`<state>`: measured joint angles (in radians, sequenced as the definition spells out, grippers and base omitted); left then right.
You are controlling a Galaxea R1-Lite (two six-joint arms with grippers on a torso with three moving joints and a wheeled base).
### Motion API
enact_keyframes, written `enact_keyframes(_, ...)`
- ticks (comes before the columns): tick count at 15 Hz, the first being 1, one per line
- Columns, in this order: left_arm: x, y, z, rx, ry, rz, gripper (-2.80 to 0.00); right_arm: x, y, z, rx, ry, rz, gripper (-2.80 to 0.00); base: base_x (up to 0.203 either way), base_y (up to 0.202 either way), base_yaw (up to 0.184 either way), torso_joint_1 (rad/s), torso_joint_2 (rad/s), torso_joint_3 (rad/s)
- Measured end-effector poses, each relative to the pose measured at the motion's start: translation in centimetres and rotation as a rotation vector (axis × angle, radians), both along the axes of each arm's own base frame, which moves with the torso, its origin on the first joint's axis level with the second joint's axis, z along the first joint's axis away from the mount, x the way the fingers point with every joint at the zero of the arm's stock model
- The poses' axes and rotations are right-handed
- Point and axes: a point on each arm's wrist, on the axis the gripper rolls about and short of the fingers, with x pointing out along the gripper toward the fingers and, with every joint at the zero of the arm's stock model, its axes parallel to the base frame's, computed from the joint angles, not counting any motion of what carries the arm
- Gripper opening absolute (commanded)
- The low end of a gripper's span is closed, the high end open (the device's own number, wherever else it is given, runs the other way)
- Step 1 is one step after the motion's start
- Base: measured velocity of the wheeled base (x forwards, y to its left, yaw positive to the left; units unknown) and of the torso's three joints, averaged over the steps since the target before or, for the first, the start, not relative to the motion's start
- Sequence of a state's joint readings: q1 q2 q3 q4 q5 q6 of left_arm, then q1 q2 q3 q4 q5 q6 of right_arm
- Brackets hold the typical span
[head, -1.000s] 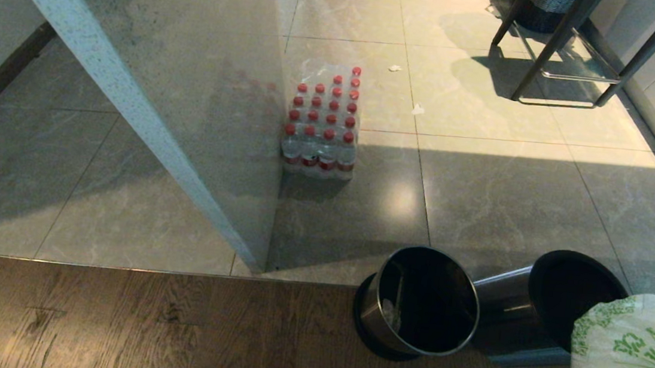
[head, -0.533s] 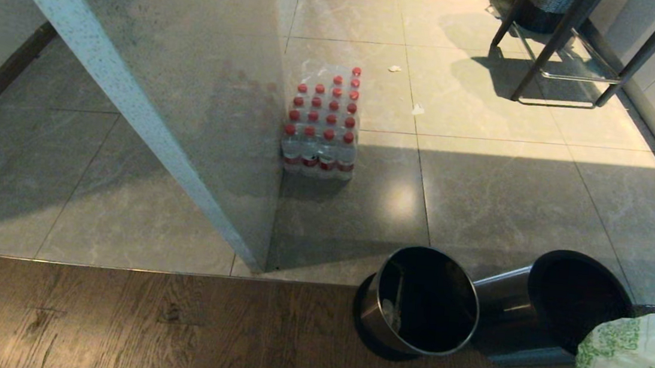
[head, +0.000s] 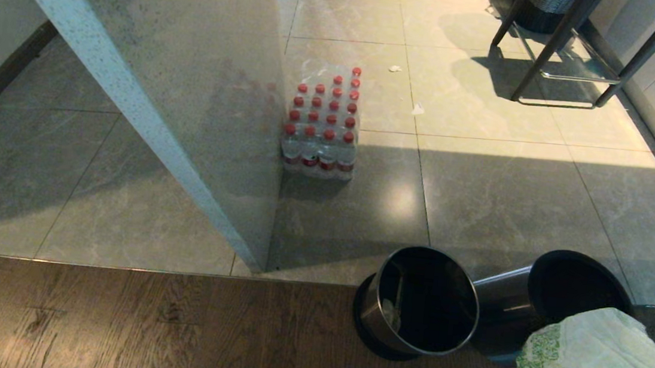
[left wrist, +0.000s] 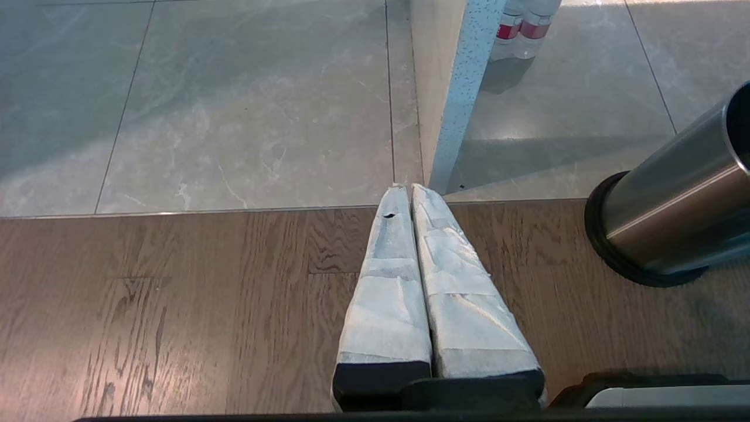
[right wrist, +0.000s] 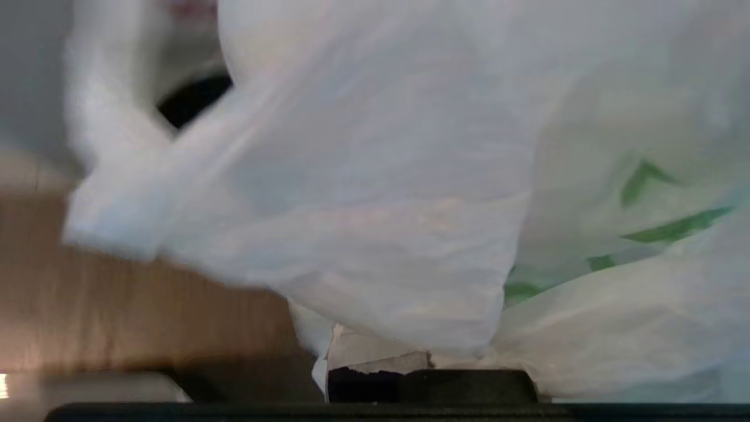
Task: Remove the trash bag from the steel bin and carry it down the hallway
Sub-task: Put the trash bag at the door
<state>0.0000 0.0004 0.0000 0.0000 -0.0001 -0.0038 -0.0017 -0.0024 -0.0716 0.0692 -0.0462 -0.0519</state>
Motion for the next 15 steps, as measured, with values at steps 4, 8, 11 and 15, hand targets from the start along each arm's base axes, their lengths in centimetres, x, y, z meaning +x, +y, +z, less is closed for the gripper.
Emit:
enact_keyframes(4,0.0,0.0,0.0,0.0,0.0,0.0,-2.8,0.51,0.13,-0.94,-0.009,-0.012,0.059,-2.8,0.0,0.0,0.0,0.0,0.0,0.0)
enact_keyframes(8,0.0,0.0,0.0,0.0,0.0,0.0,-2.8,0.58,0.14,-1.17,-0.004,-0.005,0.061,-2.8,0.0,0.0,0.0,0.0,0.0,0.0)
enact_keyframes(11,0.0,0.0,0.0,0.0,0.0,0.0,-2.8,0.58,0.14,-1.22,-0.005,-0.002,0.06,-2.8,0.0,0.0,0.0,0.0,0.0,0.0)
enact_keyframes(15,0.0,0.0,0.0,0.006,0.0,0.0,-2.8,0.58,0.14,-1.24,-0.004,0.0,0.06,-2.8,0.0,0.0,0.0,0.0,0.0,0.0)
